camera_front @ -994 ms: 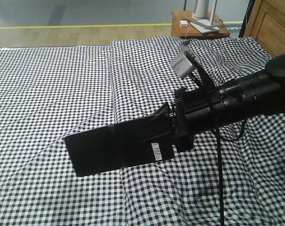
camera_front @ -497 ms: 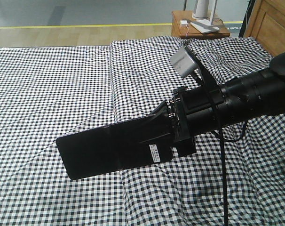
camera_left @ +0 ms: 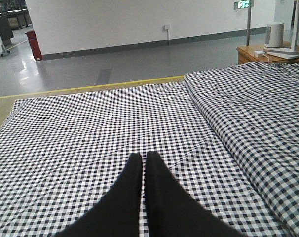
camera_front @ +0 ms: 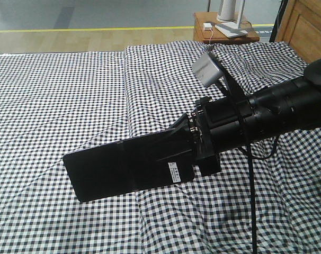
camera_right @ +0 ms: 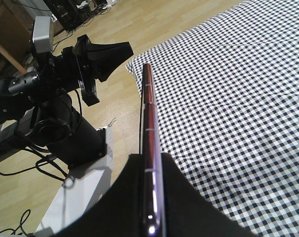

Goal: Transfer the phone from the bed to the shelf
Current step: 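Lift the phone off the bed with the right gripper, then hold the phone in the right gripper while the base drives to the shelf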

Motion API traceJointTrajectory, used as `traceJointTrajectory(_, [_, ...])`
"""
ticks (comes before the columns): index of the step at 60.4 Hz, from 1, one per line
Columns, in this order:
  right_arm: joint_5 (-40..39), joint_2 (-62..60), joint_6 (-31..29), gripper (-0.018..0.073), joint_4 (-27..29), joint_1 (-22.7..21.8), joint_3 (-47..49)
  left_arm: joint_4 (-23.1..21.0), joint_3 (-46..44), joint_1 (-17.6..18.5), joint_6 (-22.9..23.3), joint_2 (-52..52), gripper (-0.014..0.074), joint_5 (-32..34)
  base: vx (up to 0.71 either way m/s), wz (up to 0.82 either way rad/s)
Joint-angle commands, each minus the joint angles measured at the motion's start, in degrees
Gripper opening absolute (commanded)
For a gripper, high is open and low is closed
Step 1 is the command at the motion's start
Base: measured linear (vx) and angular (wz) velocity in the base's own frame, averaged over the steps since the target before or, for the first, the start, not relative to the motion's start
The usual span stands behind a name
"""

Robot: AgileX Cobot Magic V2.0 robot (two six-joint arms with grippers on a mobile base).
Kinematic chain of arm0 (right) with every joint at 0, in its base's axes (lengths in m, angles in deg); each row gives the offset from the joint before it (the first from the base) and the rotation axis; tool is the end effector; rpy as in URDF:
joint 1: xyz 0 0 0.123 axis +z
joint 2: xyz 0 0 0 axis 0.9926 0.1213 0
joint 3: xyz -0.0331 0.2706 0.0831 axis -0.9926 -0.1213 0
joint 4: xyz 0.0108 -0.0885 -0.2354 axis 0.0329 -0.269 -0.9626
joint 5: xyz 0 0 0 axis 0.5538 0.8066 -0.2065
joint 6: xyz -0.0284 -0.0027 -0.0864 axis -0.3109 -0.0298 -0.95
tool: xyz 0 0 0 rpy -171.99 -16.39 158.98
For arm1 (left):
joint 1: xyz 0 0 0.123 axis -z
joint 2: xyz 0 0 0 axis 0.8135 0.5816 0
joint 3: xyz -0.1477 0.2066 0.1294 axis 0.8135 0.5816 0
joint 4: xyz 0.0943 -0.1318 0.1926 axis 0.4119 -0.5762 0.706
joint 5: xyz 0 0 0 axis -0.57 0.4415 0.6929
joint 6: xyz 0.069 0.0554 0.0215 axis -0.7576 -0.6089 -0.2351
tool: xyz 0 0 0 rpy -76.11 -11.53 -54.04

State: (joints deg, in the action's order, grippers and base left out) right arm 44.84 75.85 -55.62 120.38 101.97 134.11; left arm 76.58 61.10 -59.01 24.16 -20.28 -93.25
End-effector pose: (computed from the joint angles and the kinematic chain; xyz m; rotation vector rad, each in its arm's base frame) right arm 0.2431 0.1682 0.3237 -1.2094 1.8906 1.2797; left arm 0.0558 0.0041 0.1858 0.0400 1.6854 0.1484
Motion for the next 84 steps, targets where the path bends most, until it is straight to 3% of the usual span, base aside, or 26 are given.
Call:
traceJointTrajectory(1, [4.7,-2.18,-0.61,-0.0002,5.06,-0.07,1.43,-0.52,-1.32,0.1,0.33,-0.42,0.0001,4.16,-0.01,0.02])
traceJointTrajectory(39, [4.7,-2.18,-0.61,-0.0002,5.06,-0.07,1.43,-0.52,-1.32,0.1,0.33,-0.42,0.0001,4.16,-0.04,0.17])
traceJointTrajectory(84, [4.7,-2.18,-0.61,-0.0002,5.11,-0.07,1.43,-0.52,-1.32,0.1,0.33,-0.42,0.0001,4.16,-0.12,0.5])
